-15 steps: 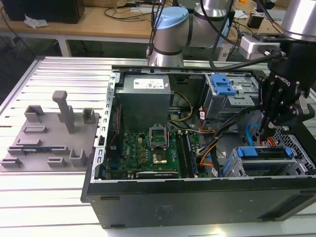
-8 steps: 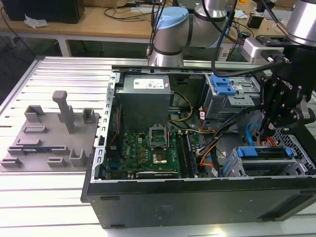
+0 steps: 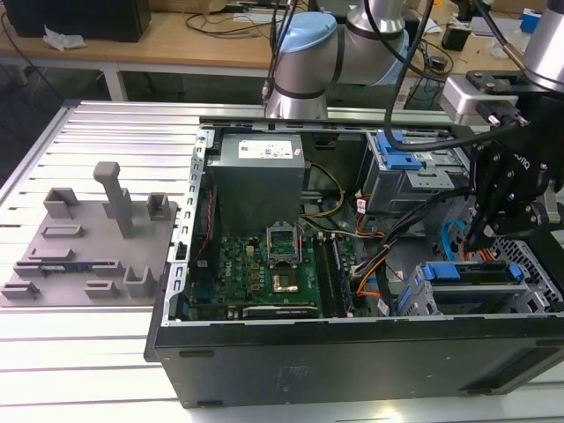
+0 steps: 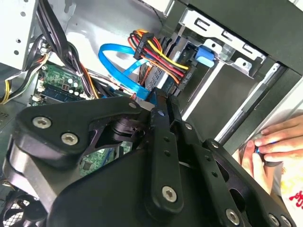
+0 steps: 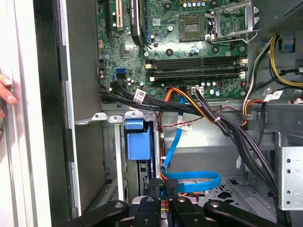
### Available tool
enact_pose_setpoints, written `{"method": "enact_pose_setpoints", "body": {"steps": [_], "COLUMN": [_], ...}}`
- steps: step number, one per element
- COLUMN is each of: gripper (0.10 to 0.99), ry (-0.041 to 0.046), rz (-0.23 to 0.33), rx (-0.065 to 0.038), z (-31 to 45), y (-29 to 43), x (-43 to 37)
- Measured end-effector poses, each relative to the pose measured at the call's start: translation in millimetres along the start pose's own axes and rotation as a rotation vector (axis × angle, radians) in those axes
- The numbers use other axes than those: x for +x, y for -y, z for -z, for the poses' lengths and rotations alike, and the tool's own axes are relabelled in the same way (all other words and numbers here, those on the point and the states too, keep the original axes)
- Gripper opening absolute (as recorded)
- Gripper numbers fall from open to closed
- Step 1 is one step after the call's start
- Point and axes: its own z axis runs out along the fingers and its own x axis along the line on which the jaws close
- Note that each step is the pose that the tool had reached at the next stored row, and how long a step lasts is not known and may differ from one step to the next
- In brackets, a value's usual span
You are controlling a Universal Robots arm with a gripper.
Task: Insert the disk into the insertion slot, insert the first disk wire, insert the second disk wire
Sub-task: 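Insert the second disk wire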
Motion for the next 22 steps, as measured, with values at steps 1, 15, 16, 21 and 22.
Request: {"method": "enact_pose_setpoints", "body": {"steps": [1,15,16,21,22], "gripper": [0.161,0.161,0.161,0.161,0.161], "ry": [0.0019,0.0304,0.0305,0.0304,0.0304], "rz": [0.001,0.004,0.004,0.004,0.004], "rx": [0.0,-0.003,-0.003,-0.003,-0.003], "z": [-0.5,-5.8,-5.9,-6.7,-7.2], "y": [0.3,1.8,1.8,2.0,2.0], "x": [0.8,13.4,13.5,15.1,15.2]}}
